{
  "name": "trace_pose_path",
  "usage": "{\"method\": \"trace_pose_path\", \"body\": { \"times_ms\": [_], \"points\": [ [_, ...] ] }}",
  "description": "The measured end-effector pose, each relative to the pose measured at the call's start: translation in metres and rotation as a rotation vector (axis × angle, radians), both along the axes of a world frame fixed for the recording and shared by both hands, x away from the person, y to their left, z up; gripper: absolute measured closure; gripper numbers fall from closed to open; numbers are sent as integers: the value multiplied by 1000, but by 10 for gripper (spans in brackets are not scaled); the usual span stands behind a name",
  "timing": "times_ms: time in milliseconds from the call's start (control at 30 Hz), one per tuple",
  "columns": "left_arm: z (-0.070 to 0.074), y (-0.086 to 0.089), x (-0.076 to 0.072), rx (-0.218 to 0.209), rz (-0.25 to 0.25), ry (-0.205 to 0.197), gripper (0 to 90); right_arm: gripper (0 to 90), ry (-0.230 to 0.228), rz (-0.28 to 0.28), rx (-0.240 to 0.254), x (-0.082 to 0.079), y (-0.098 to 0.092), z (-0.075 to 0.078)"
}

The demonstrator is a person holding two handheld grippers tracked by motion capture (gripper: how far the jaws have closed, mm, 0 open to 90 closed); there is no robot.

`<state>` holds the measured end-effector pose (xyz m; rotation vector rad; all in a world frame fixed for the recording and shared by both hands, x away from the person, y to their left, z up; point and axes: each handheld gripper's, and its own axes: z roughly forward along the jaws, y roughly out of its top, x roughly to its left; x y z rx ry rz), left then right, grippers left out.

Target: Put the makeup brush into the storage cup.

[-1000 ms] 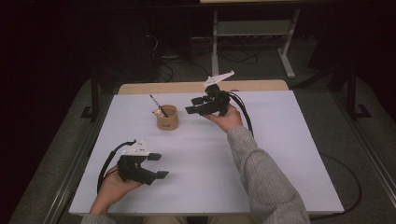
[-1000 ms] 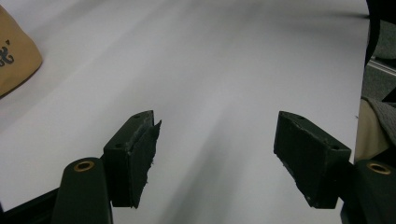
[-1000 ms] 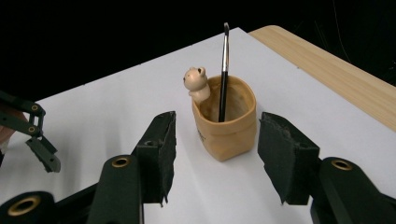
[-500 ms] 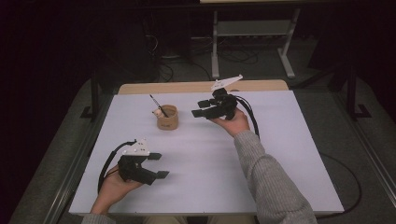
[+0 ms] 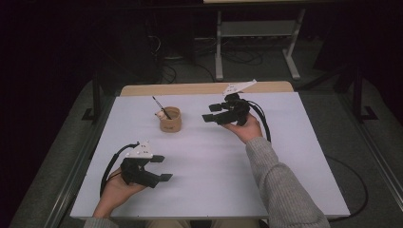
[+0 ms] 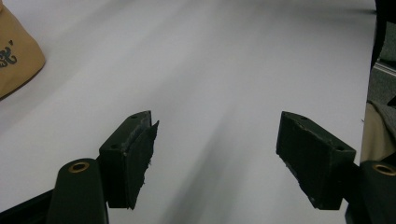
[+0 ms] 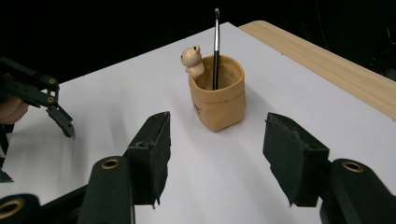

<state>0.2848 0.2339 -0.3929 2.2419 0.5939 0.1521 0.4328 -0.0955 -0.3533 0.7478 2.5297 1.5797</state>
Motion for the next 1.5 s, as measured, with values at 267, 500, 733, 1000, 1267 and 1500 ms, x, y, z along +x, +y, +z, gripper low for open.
{"method": "trace_pose_path", "body": {
  "times_ms": [267,500,733,1000,1267,1500],
  "points": [
    [0,0,0,-2,4,-2,267,392,-1,-14,3,-6,-9,0],
    [-1,0,1,-1,12,-1,255,381,-1,-28,3,-10,-18,-3],
    [0,0,1,-6,19,-2,247,370,0,-34,4,-13,-24,-4],
    [0,2,2,-8,26,-5,234,355,4,-47,1,-18,-30,-6],
    [0,2,2,-10,36,-7,225,346,0,-57,0,-22,-37,-6],
    [1,2,2,-11,40,-7,224,340,-7,-65,3,-27,-41,-6]
  ]
}}
